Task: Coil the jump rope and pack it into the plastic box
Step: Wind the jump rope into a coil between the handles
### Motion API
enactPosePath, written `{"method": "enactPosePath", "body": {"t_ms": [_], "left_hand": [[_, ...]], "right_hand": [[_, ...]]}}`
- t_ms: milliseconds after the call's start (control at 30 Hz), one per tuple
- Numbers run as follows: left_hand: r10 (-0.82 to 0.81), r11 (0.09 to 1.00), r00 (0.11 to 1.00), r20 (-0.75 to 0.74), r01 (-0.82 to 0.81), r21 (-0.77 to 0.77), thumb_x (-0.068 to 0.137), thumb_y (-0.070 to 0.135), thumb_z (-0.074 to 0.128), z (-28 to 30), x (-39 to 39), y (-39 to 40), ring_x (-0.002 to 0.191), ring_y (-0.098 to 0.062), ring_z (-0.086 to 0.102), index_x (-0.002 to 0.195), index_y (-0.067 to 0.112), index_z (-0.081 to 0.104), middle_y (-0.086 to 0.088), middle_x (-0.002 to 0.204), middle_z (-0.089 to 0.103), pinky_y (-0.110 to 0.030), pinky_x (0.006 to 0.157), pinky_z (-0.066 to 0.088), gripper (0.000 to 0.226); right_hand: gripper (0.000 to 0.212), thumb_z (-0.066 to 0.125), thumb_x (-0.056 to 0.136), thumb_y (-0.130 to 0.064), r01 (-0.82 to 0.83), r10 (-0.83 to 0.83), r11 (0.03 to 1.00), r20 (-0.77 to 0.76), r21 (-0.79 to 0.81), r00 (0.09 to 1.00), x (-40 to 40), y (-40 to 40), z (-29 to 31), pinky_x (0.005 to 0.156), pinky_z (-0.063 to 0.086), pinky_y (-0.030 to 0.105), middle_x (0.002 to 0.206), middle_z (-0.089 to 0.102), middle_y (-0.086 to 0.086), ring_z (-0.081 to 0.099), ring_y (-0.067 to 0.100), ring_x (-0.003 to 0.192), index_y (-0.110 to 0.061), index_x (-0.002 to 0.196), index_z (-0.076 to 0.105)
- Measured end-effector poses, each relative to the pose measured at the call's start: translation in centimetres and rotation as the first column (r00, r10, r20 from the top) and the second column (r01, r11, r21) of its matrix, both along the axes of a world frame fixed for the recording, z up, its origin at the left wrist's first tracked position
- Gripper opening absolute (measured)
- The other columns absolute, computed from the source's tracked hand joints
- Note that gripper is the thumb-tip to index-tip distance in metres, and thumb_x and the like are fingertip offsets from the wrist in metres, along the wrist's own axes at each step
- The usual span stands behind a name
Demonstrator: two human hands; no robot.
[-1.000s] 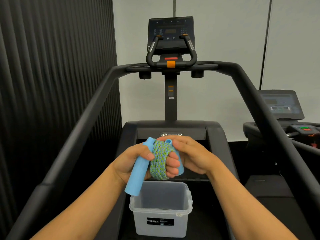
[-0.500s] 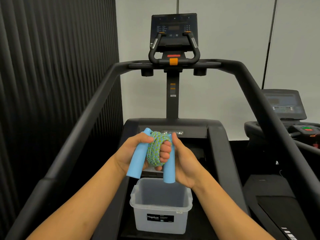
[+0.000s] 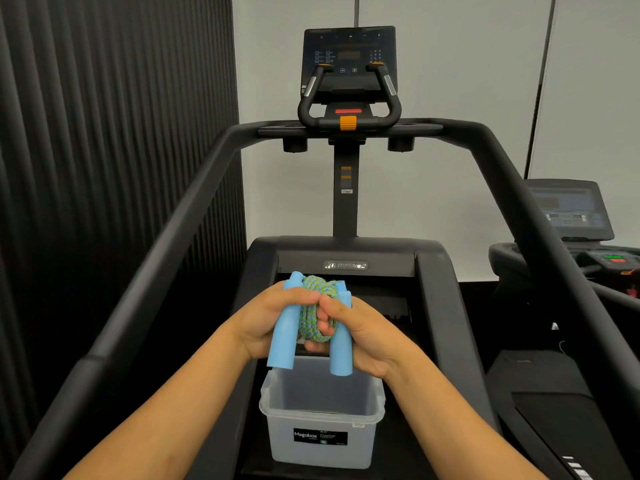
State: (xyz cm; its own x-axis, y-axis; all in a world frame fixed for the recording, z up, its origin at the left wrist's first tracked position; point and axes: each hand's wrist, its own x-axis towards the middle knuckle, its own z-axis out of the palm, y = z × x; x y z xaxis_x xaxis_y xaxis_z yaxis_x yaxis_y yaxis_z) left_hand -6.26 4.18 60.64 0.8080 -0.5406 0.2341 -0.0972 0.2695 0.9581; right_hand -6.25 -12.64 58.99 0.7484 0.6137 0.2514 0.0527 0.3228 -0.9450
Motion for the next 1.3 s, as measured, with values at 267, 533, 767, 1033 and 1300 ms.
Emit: {"method": "enactPosePath", "body": {"t_ms": [267, 533, 767, 1033, 1300], "left_hand": [[0.009, 1.0, 0.997, -0.078, -0.01, -0.006, 0.079, 0.017, 0.073, 0.1, 0.2, -0.1, 0.068, -0.025, 0.072, 0.09, -0.002, 0.068, -0.016, 0.075, 0.07, -0.038, 0.064, 0.054, 0.023], [-0.039, 0.998, 0.999, -0.001, 0.039, 0.042, 0.078, 0.02, 0.085, -0.2, 0.3, 0.0, 0.077, -0.026, 0.072, 0.103, -0.006, 0.065, -0.019, 0.083, 0.068, -0.042, 0.073, 0.058, 0.042], [0.035, 0.992, 0.994, 0.102, -0.047, 0.119, 0.083, 0.011, 0.073, -0.5, 0.3, -0.2, 0.077, -0.026, 0.07, 0.098, -0.014, 0.065, -0.019, 0.083, 0.067, -0.04, 0.077, 0.059, 0.03], [0.219, 0.967, 0.958, 0.187, -0.239, 0.093, 0.088, 0.014, 0.068, -0.4, 0.2, -0.5, 0.07, -0.018, 0.068, 0.09, -0.006, 0.068, -0.012, 0.074, 0.067, -0.029, 0.073, 0.058, 0.02], [0.432, 0.902, 0.899, 0.074, -0.429, -0.05, 0.082, 0.03, 0.073, -2.1, 0.3, -2.5, 0.064, -0.02, 0.063, 0.083, 0.002, 0.07, -0.007, 0.066, 0.064, -0.035, 0.063, 0.055, 0.027]], "right_hand": [[0.022, 0.069, 0.084, -0.035, 0.075, -0.076, 0.996, -0.011, -0.058, 0.997, 0.3, -0.5, 0.3, 0.064, 0.06, 0.031, 0.059, 0.055, -0.004, 0.054, 0.008, 0.058, -0.015, 0.076, 0.067], [0.018, 0.071, 0.084, -0.031, 0.07, -0.054, 0.99, 0.13, -0.122, 0.99, 0.3, -1.5, 0.5, 0.067, 0.06, 0.033, 0.064, 0.062, -0.005, 0.057, 0.009, 0.063, -0.016, 0.074, 0.072], [0.022, 0.08, 0.078, -0.033, 0.061, -0.027, 0.985, 0.205, -0.159, 0.978, 1.0, -2.1, 0.0, 0.069, 0.057, 0.033, 0.072, 0.063, 0.0, 0.057, 0.011, 0.064, -0.013, 0.077, 0.071], [0.022, 0.071, 0.086, -0.032, 0.166, -0.149, 0.982, 0.167, -0.092, 0.975, 0.7, -1.6, 0.2, 0.062, 0.056, 0.028, 0.073, 0.066, -0.001, 0.06, 0.01, 0.068, -0.01, 0.085, 0.069], [0.031, 0.068, 0.085, -0.04, 0.252, -0.252, 0.968, 0.004, -0.005, 0.968, 0.7, -0.5, -0.7, 0.062, 0.058, 0.026, 0.072, 0.062, 0.0, 0.063, 0.016, 0.076, -0.01, 0.082, 0.065]]}}
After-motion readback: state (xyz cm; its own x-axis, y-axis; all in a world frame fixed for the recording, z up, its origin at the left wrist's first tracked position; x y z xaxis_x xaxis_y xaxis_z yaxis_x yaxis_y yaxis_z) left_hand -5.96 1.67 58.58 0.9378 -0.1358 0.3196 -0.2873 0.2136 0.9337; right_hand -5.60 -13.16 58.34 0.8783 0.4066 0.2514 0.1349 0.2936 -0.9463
